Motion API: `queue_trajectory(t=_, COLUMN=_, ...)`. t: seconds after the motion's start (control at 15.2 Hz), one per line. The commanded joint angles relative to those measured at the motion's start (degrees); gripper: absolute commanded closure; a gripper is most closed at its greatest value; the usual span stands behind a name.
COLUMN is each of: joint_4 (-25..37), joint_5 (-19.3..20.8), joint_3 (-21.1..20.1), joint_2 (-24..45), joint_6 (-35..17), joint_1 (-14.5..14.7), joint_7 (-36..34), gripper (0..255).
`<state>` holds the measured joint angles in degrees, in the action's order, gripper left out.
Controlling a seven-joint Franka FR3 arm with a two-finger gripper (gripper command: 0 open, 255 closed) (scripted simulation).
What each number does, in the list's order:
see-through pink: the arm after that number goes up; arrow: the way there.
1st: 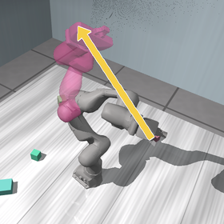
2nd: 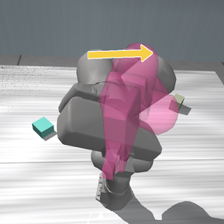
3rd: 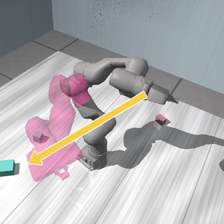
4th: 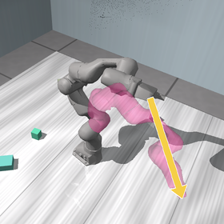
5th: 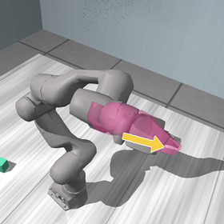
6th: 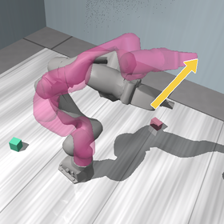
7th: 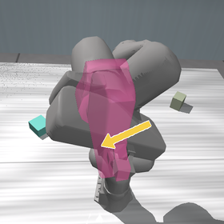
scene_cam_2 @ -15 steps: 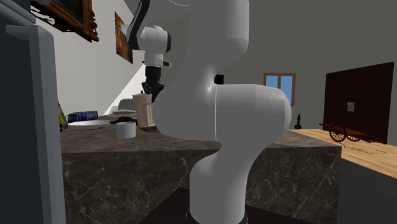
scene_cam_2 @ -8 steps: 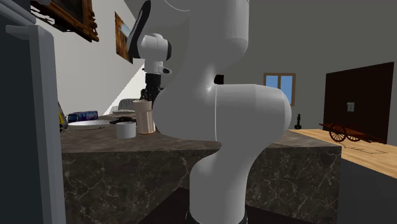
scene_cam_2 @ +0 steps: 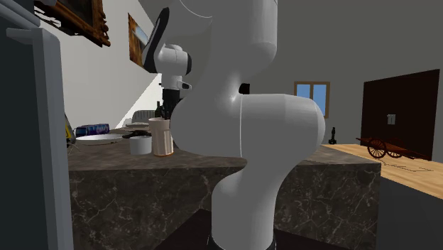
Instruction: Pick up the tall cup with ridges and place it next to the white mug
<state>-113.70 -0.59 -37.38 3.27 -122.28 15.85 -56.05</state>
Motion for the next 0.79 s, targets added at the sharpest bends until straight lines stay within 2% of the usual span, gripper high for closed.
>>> queue_trajectory(t=0.0, joint_4=0.0, joint_5=0.0, joint_3=0.0, joint_2=0.0, joint_6=-0.1, joint_1=0.0, joint_7=0.0, gripper=255)
queue_trajectory(t=0.2, joint_4=0.0, joint_5=0.0, joint_3=0.0, joint_2=0.0, joint_6=-0.1, joint_1=0.0, joint_7=0.0, gripper=255)
queue_trajectory(t=0.26, joint_4=0.0, joint_5=0.0, joint_3=0.0, joint_2=0.0, joint_6=-0.1, joint_1=0.0, joint_7=0.0, gripper=0)
queue_trajectory(t=0.59, joint_4=0.0, joint_5=0.0, joint_3=0.0, joint_2=0.0, joint_6=-0.1, joint_1=0.0, joint_7=0.0, gripper=0)
queue_trajectory(t=0.73, joint_4=2.1, joint_5=-1.3, joint_3=0.1, joint_2=-1.8, joint_6=3.5, joint_1=-0.3, joint_7=0.9, gripper=0)
